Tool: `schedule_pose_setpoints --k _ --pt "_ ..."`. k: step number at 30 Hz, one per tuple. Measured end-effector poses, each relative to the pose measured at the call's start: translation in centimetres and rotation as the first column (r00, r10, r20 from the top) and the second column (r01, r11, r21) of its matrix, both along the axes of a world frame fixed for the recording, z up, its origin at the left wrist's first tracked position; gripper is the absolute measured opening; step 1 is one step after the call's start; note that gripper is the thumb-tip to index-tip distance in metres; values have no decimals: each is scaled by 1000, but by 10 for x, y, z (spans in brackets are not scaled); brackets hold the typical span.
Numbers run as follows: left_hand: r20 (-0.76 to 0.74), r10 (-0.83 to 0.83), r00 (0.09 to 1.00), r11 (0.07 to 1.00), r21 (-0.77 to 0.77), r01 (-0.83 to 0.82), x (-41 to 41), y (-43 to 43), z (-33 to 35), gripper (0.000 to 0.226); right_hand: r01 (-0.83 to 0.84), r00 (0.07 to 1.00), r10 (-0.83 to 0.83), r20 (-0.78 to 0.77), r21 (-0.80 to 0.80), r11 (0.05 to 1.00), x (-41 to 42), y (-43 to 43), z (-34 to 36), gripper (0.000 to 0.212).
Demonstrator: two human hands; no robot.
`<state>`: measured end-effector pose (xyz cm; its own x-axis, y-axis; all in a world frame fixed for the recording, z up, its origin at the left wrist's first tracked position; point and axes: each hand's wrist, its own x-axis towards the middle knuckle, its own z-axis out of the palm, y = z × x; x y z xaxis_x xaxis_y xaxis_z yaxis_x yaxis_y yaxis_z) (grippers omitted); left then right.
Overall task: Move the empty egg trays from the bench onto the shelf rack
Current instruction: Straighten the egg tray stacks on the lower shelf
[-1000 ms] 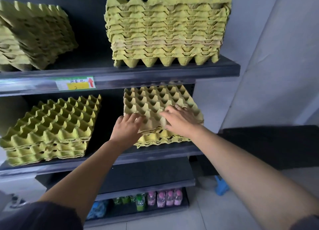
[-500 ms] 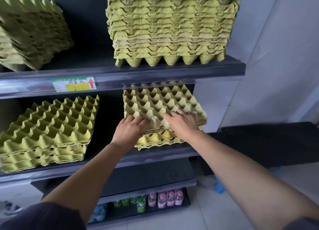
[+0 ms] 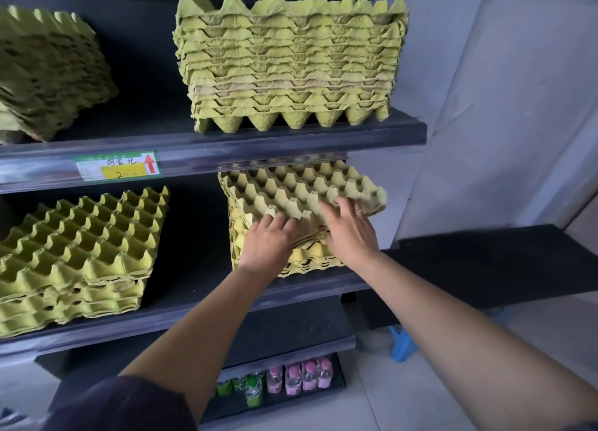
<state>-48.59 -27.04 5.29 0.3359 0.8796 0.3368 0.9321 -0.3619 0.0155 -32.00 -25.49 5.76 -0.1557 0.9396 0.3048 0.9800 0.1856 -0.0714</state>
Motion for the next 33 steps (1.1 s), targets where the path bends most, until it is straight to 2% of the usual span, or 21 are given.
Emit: schedule_pose_setpoints --k 2,3,4,5,6,7,8,10,13,16,18,19,24,28,31,33 --pt "70 -27 997 999 -19 28 -8 1 -2 50 74 994 -63 -86 125 989 -7 -8 2 30" --pt "128 -36 991 999 -23 40 -13 0 -2 52 129 980 -113 -163 88 988 -12 -13 4 24" --pt "202 -44 978 998 -25 50 -19 -1 -2 52 176 949 -183 -257 -49 983 -17 -17 5 32" --pt "286 -52 957 998 -16 60 -25 -3 -3 48 176 882 -272 -385 -265 948 -23 -20 5 42" --pt "360 -60 931 998 -5 66 -32 -5 -5 42 98 751 -382 -539 -481 871 -30 -21 5 47" --pt "409 -68 910 997 10 70 -39 -6 -9 37 -30 566 -500 -655 -623 782 -36 -22 5 47" --pt "434 -78 897 997 31 72 -45 -7 -11 35 -140 399 -587 -704 -680 720 -43 -22 6 47" --pt "458 -89 884 996 61 69 -51 -9 -14 38 -243 165 -669 -725 -687 685 -55 -21 7 52" --pt "496 -60 866 997 70 29 -54 -11 -16 54 -265 -66 -714 -697 -677 686 -72 -15 5 60" --pt "581 44 812 999 -44 -22 -59 -14 -15 65 -251 -224 -716 -661 -671 698 -87 -5 3 80" --pt "561 67 825 994 -109 -7 -65 -15 -16 68 -225 -261 -703 -661 -667 710 -96 8 -2 102" --pt "542 70 838 992 -124 -3 -68 -16 -18 68 -201 -256 -684 -683 -654 729 -97 17 -9 103" --pt "450 90 888 990 -137 -31 -75 -15 -21 68 -149 -290 -629 -722 -615 774 -91 17 -2 67" --pt "252 92 963 995 -58 -80 -73 -10 -18 76 -134 -299 -630 -717 -622 771 -71 7 6 39" --pt "194 109 975 993 25 -116 -72 -4 -12 81 -35 -224 -597 -770 -606 795 -43 3 18 18" --pt "166 132 977 988 56 -143 -69 0 -7 80 70 -106 -576 -811 -584 809 -23 3 24 26"
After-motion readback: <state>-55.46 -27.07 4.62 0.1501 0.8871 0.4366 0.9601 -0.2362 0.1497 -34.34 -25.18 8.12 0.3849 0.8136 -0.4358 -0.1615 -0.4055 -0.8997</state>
